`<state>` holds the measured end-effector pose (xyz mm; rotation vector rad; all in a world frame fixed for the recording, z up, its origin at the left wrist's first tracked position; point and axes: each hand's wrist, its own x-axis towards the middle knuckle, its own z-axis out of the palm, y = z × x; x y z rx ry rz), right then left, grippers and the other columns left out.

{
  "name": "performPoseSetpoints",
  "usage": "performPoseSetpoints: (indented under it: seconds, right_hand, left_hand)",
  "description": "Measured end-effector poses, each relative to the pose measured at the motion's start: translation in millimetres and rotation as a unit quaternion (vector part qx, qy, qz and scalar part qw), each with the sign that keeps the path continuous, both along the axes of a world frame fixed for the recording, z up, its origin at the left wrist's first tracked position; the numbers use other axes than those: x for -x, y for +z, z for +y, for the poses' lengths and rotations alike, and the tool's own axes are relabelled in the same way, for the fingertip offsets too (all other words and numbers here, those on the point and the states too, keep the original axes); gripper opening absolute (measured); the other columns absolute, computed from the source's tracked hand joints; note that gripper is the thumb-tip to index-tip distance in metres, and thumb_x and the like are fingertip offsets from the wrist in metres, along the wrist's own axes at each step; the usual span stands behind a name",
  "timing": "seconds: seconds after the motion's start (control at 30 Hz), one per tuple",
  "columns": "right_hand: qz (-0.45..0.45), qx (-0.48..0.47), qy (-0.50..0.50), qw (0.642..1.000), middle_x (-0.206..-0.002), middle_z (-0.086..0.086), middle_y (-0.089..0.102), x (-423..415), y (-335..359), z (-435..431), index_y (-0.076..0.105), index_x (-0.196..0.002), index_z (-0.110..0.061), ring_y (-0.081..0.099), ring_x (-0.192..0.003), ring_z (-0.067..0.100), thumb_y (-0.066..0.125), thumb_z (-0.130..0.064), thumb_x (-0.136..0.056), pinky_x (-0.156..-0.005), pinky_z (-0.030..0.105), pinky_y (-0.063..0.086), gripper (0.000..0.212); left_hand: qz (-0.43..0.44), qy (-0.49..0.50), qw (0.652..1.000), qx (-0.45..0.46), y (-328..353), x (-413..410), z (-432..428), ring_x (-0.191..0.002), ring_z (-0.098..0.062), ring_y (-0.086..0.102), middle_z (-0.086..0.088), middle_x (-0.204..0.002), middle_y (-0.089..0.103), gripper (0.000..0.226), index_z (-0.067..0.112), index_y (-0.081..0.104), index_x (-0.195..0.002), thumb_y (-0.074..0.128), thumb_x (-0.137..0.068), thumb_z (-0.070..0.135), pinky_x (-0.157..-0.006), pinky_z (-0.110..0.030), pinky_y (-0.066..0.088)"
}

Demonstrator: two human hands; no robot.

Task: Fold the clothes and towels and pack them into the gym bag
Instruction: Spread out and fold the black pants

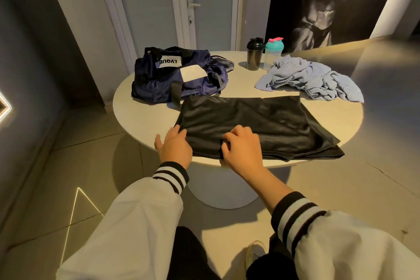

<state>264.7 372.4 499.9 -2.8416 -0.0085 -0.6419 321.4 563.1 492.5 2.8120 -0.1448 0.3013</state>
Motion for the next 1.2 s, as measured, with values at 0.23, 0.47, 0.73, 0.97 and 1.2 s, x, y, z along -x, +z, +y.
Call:
performPoseSetpoints:
  seconds: [0.23, 0.47, 0.73, 0.97, 1.2]
  right_hand:
    - [0.025, -0.08, 0.015, 0.996, -0.113, -0.001, 0.067, 8, -9, -21, 0.067, -0.121, -0.026, 0.056, -0.107, 0.021, 0.045, -0.038, -0.101, -0.089, 0.04, 0.046, 0.033]
    - [0.022, -0.08, 0.058, 0.995, -0.125, -0.005, 0.066, 9, -13, -19, 0.064, -0.13, -0.024, 0.056, -0.119, 0.015, 0.046, -0.039, -0.102, -0.111, 0.043, 0.036, 0.036]
    - [0.038, -0.072, 0.049, 0.995, -0.134, -0.007, 0.058, -3, -16, 1, 0.061, -0.133, -0.026, 0.047, -0.13, 0.013, 0.039, -0.039, -0.106, -0.116, 0.046, 0.027, 0.037]
    - [0.076, -0.071, 0.058, 0.993, -0.148, -0.002, 0.048, -6, -16, 0, 0.052, -0.142, -0.027, 0.035, -0.143, 0.017, 0.035, -0.046, -0.105, -0.12, 0.049, 0.018, 0.045]
    - [0.071, -0.07, 0.073, 0.992, -0.146, 0.005, 0.052, -6, -10, -3, 0.059, -0.137, -0.022, 0.04, -0.14, 0.023, 0.045, -0.04, -0.104, -0.114, 0.043, 0.031, 0.04]
  left_hand:
    - [0.008, -0.025, 0.996, 0.082, 2, 11, -28, -0.148, -0.029, 0.018, -0.006, -0.162, 0.025, 0.039, 0.03, 0.051, -0.139, 0.046, -0.101, 0.037, -0.121, -0.048, 0.017]
    - [0.039, 0.025, 0.999, 0.003, 4, -3, -19, -0.147, -0.03, 0.024, -0.009, -0.159, 0.034, 0.053, 0.017, 0.04, -0.15, 0.038, -0.104, 0.043, -0.122, -0.047, 0.005]
    - [0.007, 0.027, 0.952, 0.305, 13, -15, -8, -0.136, -0.029, 0.046, -0.009, -0.149, 0.048, 0.045, 0.012, 0.048, -0.146, 0.043, -0.102, 0.004, -0.115, -0.04, 0.035]
    - [-0.029, -0.002, 0.978, 0.206, 11, -12, -6, -0.147, -0.028, 0.027, -0.004, -0.162, 0.027, 0.052, 0.021, 0.049, -0.145, 0.041, -0.098, -0.002, -0.12, -0.045, 0.029]
    - [0.008, -0.144, 0.988, 0.054, -3, 9, -32, -0.148, -0.018, 0.027, 0.0, -0.158, 0.037, 0.045, 0.025, 0.041, -0.15, 0.038, -0.106, 0.035, -0.121, -0.037, 0.02]
